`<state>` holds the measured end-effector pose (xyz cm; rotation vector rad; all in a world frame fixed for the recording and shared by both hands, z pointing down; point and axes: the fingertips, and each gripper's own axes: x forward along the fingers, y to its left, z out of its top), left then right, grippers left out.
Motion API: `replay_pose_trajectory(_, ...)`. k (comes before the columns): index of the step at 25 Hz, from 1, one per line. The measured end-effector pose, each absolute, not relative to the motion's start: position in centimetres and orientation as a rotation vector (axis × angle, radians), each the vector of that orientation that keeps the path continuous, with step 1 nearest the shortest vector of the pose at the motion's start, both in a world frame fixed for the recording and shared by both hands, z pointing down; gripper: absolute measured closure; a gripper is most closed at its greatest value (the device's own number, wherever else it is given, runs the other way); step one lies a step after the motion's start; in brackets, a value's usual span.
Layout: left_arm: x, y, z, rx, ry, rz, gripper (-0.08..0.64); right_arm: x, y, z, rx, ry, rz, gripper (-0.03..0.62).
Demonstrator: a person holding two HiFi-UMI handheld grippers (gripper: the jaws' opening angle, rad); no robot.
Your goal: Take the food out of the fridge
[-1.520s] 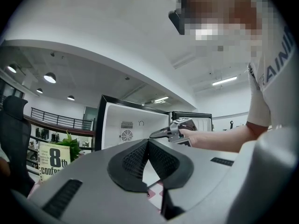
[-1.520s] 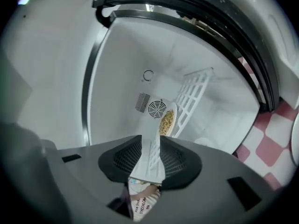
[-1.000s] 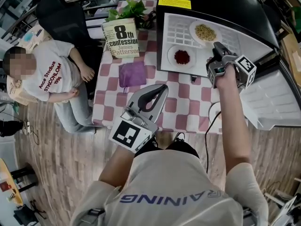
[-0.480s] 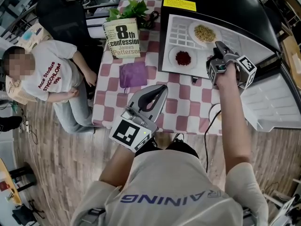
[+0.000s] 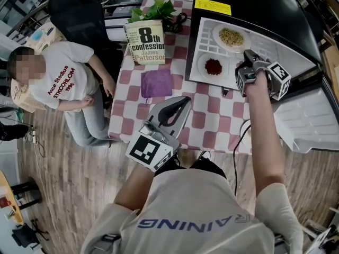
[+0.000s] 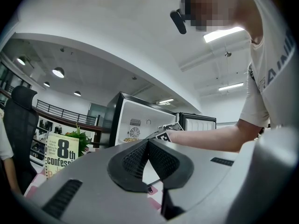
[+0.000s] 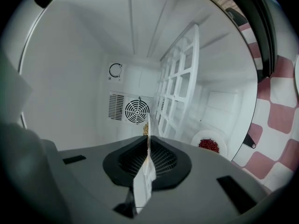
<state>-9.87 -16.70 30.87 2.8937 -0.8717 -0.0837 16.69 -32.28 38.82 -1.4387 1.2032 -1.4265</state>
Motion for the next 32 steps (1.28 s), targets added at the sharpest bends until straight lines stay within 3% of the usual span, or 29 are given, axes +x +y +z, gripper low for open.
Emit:
replay_pose_trajectory(19,-8.7,-16.3,31.1,2.903,-0.833,-0.070,0.554,16.5,-27.5,39.6,-1.418,1.206,-1.411,0.558)
replay_pose_trajectory(22,-8.8,-16.3,31.1,2.904,-0.834,-0.060,0.554,15.8,-28.1,39.8,-1.380,1.228,-1.435,0.500)
replay_pose_trajectory(26,-8.8,-16.2,31.2,2.906,-0.838,-0.047,0.554,14.6,-29.2,40.3,-1.325,1.238,-1.467,0.494)
replay_pose_trajectory(32,-9.8,-16.0,32.0,2.891,-0.870,-0.007,0.552,14.2,-29.0,40.5,-1.291,1.203,-1.498,0.557)
